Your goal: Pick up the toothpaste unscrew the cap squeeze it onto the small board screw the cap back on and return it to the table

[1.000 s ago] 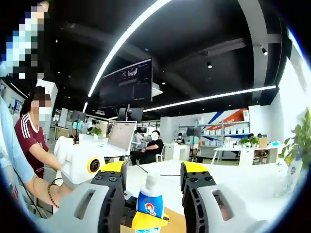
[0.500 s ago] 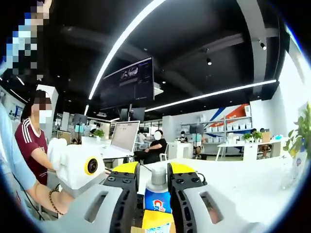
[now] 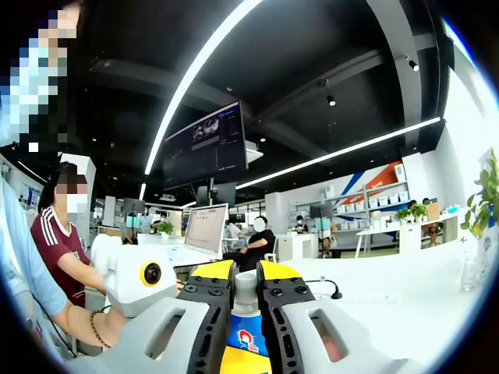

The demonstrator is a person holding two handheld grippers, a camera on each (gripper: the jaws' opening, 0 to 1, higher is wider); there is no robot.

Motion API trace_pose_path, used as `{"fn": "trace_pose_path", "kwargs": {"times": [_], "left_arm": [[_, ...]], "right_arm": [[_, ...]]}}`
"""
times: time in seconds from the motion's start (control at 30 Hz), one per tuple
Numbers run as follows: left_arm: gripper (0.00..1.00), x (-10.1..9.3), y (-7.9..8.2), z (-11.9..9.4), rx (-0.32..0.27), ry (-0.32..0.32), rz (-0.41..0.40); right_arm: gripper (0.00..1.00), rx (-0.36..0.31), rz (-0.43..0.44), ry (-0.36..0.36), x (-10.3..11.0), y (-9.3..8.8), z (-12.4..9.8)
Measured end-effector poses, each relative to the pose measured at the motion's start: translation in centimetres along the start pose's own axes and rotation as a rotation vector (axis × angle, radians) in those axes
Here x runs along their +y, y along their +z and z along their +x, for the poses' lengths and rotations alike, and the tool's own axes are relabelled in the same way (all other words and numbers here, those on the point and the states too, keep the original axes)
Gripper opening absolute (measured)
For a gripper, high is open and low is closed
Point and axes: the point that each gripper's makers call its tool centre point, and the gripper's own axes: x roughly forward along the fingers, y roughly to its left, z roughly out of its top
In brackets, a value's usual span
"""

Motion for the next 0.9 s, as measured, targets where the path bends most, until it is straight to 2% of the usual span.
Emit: {"fn": "trace_pose_path", "kwargs": {"times": [0.03, 0.13, 0.2, 0.23, 0.3, 0.43, 0.47, 0.57, 0.6, 0.63, 0.67, 0.7, 0.73, 0.77, 0.8, 0.9], "left_arm": [[0.03, -0.3, -0.1, 0.0, -0.003, -0.044, -0.004], [0.03, -0.8, -0.4, -0.2, 0.002, -0.119, 0.014], [0.03, -1.4, -0.2, -0.3, 0.003, -0.188, 0.022], [0.03, -1.9, -0.1, -0.4, 0.001, -0.241, 0.008], [0.03, -1.6, 0.1, -0.5, -0.001, -0.279, -0.021], [0.03, -2.9, 0.9, -0.9, -0.023, -0.404, -0.001], [0.03, -3.1, 1.1, -1.0, -0.027, -0.434, 0.001], [0.03, -3.4, 1.3, -1.1, -0.027, -0.508, -0.018], [0.03, -3.1, 1.4, -1.0, -0.034, -0.504, -0.02], [0.03, -3.1, 1.4, -1.0, -0.035, -0.512, -0.023], [0.03, -3.3, 1.4, -1.0, -0.037, -0.534, -0.036], [0.03, -2.8, 1.8, -0.9, -0.049, -0.529, -0.092], [0.03, -2.6, 1.7, -0.9, -0.044, -0.541, -0.121], [0.03, -2.4, 1.5, -0.9, -0.046, -0.549, -0.115], [0.04, -2.3, 1.3, -0.9, -0.044, -0.552, -0.126], [0.03, -3.2, 0.9, -1.1, -0.043, -0.559, -0.103]], "right_arm": [[0.1, 0.014, -0.008, 0.027, 0.3, -0.2, -0.1], [0.1, 0.037, 0.02, 0.133, 1.1, -0.4, -0.2], [0.1, 0.026, 0.055, 0.201, 1.4, -0.2, -0.4], [0.1, 0.004, 0.038, 0.237, 1.5, 0.1, -0.5], [0.1, -0.008, -0.011, 0.309, 2.0, 0.3, -0.5], [0.09, -0.033, 0.122, 0.503, 3.1, 1.1, -0.9], [0.1, -0.036, 0.142, 0.571, 3.4, 1.3, -1.1], [0.1, -0.017, 0.142, 0.702, 3.8, 1.5, -1.4], [0.1, -0.015, 0.134, 0.697, 3.5, 1.6, -1.1], [0.1, -0.003, 0.142, 0.736, 3.7, 1.6, -1.2], [0.1, -0.01, 0.127, 0.72, 3.3, 1.7, -0.9], [0.1, -0.028, 0.102, 0.672, 2.7, 1.7, -0.4], [0.1, -0.024, 0.114, 0.696, 2.9, 1.7, -0.5], [0.1, -0.03, 0.081, 0.729, 3.4, 1.7, -0.9], [0.1, -0.027, 0.06, 0.729, 3.4, 1.6, -0.9], [0.1, -0.018, 0.069, 0.754, 3.7, 1.2, -1.3]]}}
